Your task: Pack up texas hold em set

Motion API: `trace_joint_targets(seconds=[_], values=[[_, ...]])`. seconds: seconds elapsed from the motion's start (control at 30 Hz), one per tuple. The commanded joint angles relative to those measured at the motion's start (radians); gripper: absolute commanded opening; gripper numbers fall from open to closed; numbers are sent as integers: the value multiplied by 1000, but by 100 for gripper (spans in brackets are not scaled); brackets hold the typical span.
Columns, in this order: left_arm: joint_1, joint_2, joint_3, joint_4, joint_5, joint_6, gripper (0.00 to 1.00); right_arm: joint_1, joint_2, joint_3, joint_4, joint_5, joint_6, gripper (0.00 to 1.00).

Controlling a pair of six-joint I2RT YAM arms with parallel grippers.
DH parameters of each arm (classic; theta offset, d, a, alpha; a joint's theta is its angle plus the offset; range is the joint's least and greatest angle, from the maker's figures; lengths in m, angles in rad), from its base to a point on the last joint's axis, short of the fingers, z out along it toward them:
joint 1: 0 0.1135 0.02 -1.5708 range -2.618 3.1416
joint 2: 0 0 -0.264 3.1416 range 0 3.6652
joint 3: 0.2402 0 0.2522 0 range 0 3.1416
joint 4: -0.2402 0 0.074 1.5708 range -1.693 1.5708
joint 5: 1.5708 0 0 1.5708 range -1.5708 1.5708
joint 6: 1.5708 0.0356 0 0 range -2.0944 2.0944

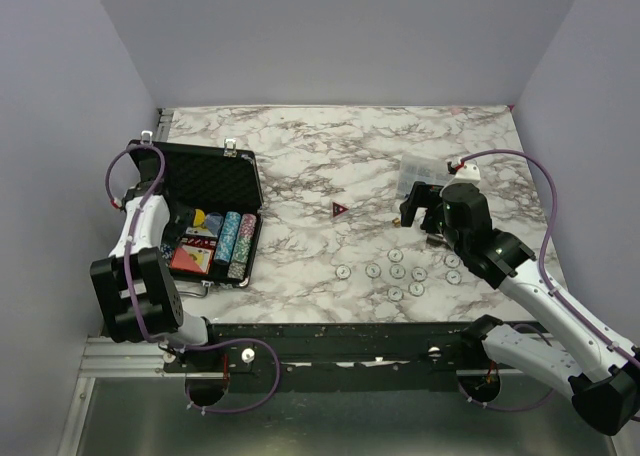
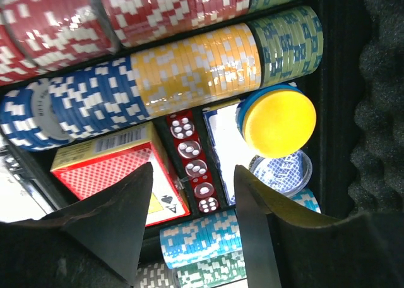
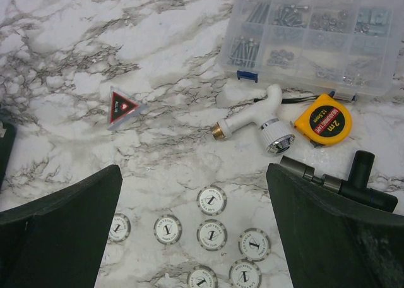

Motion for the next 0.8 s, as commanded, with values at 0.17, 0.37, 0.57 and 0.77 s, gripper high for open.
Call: trace_joint_targets(seconds=[0.17, 0.37, 0.57, 0.77], values=[[36, -65, -3, -97, -89, 26, 64, 1, -11, -5, 23, -12, -1, 100], [59, -25, -33, -18, -125, 119, 71, 1, -16, -7, 22, -17, -1, 100], [59, -12, -81, 33, -45, 171, 76, 1, -15, -8, 23, -15, 0, 100], [55, -60, -174, 49, 76, 118, 76, 1, -10, -8, 24, -19, 1, 100]])
